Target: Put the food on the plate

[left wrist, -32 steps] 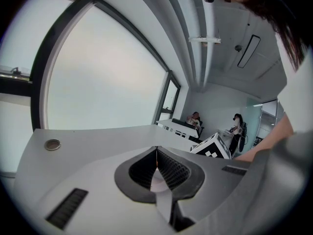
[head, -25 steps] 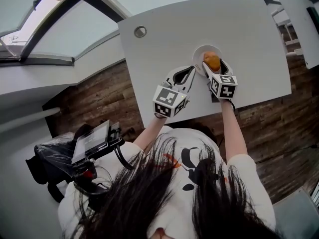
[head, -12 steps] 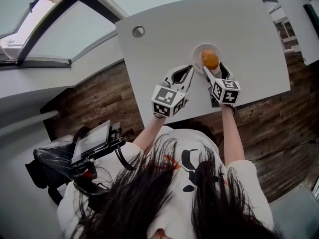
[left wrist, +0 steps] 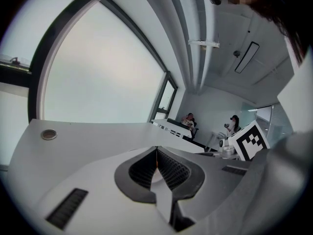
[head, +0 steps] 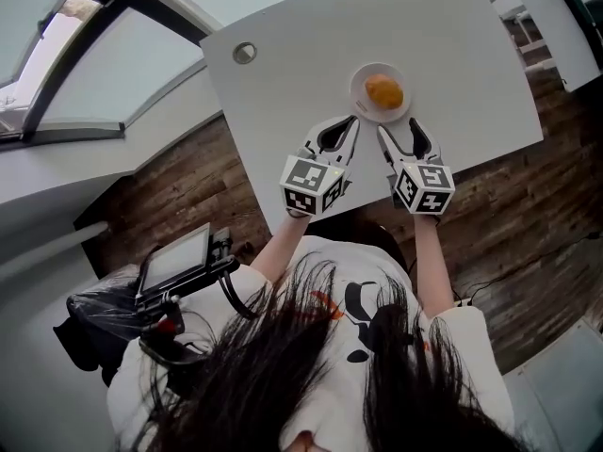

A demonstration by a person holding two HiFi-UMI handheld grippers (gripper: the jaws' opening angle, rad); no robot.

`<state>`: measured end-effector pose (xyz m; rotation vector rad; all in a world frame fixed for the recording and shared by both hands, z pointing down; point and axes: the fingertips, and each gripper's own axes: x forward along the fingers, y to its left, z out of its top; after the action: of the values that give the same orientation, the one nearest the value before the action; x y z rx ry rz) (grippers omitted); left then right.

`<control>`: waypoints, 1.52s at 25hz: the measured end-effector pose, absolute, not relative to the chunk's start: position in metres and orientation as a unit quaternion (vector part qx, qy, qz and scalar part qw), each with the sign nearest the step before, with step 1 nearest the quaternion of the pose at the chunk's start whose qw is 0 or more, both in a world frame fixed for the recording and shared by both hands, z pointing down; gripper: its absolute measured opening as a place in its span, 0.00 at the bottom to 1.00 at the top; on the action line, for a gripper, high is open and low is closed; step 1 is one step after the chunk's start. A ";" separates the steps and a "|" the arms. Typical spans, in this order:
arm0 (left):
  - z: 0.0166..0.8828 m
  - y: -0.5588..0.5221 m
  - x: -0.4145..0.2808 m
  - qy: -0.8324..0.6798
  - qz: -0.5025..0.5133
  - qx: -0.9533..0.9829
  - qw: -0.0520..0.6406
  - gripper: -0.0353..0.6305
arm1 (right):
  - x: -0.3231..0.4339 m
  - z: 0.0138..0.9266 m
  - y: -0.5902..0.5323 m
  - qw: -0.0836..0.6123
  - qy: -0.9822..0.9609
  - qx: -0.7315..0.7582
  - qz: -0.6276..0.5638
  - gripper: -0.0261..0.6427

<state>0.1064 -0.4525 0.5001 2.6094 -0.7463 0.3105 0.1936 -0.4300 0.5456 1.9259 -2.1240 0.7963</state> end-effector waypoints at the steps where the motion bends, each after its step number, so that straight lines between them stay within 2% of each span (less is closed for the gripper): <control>1: 0.500 -0.452 0.107 -0.265 0.111 0.936 0.204 0.06 | 0.191 0.543 -0.428 0.080 -0.711 0.646 0.267 0.53; 8: 0.491 -0.411 0.119 -0.246 0.110 0.944 0.189 0.06 | 0.189 0.545 -0.373 0.079 -0.708 0.647 0.273 0.52; 9: 0.489 -0.401 0.121 -0.245 0.110 0.945 0.186 0.06 | 0.190 0.543 -0.362 0.074 -0.706 0.650 0.271 0.41; 12: 0.485 -0.377 0.122 -0.248 0.111 0.946 0.179 0.06 | 0.189 0.529 -0.333 0.056 -0.710 0.650 0.266 0.39; 14: 0.481 -0.360 0.123 -0.248 0.110 0.947 0.173 0.06 | 0.189 0.517 -0.315 0.045 -0.713 0.651 0.257 0.29; 17: 0.472 -0.332 0.129 -0.243 0.106 0.951 0.160 0.06 | 0.194 0.498 -0.288 0.018 -0.712 0.657 0.249 0.19; 20: 0.466 -0.298 0.135 -0.237 0.103 0.954 0.153 0.06 | 0.195 0.482 -0.259 0.003 -0.716 0.655 0.241 0.19; 30: 0.465 -0.175 0.131 -0.250 0.097 0.952 0.150 0.06 | 0.185 0.474 -0.141 0.022 -0.737 0.640 0.217 0.19; 38: 0.460 -0.131 0.121 -0.252 0.107 0.952 0.137 0.06 | 0.179 0.461 -0.106 -0.002 -0.740 0.638 0.213 0.19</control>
<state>0.1213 -0.1309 0.4599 2.7547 -0.7291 0.3090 0.1785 -0.1062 0.4612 2.0053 -2.3283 0.6692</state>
